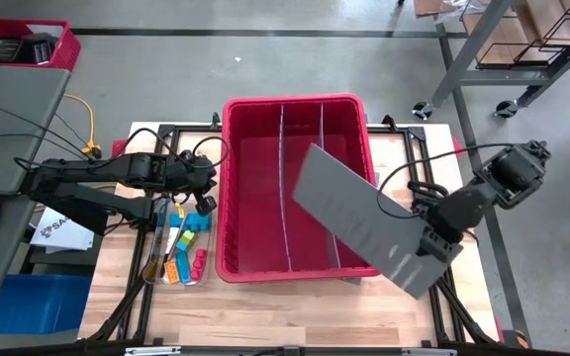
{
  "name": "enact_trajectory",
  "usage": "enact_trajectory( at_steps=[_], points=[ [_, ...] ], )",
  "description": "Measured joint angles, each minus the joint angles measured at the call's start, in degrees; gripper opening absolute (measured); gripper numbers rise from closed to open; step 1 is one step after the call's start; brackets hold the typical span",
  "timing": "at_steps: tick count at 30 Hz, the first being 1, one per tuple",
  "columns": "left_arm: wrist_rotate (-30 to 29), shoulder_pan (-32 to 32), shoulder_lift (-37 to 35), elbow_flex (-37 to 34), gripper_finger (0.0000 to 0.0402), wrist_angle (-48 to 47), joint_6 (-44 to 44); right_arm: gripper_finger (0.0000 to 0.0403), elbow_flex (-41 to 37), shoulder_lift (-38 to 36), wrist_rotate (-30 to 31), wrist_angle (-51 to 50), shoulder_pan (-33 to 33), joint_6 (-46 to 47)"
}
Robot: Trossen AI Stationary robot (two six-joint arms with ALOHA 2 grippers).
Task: Sort Items/Unsort Items
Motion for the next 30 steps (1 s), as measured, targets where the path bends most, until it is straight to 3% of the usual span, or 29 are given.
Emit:
enact_trajectory(
  at_steps=[6,12,16,18,23,27,30],
  points=[
    [1.88,0.00,0.00,0.00,0.0000,0.54,0.54,0.0000,0.03,0.46,13.88,6.48,-1.27,-24.87],
    [4.82,-0.09,0.00,0.00,0.0000,1.01,-1.31,0.0000,0.08,0.46,19.12,4.87,-4.79,-39.70],
    [11.71,0.00,0.01,1.48,0.0000,4.38,-5.43,0.0000,0.08,0.46,19.56,-1.44,-7.65,-46.17],
    [15.68,-0.16,0.04,3.60,0.0000,9.77,-7.22,0.0000,0.08,0.37,19.02,-1.52,-8.81,-49.01],
    [22.62,-0.17,-0.35,8.10,0.0000,34.45,-13.01,0.0000,0.12,0.04,15.39,0.25,-11.07,-55.08],
    [20.13,0.09,-0.15,8.22,0.0000,56.07,-19.89,0.0000,0.10,0.11,14.52,0.60,-12.01,-56.66],
    [13.72,0.88,-0.66,8.87,0.0000,57.83,-25.34,0.0000,0.10,0.09,14.51,1.04,-12.13,-56.64]
  ],
)
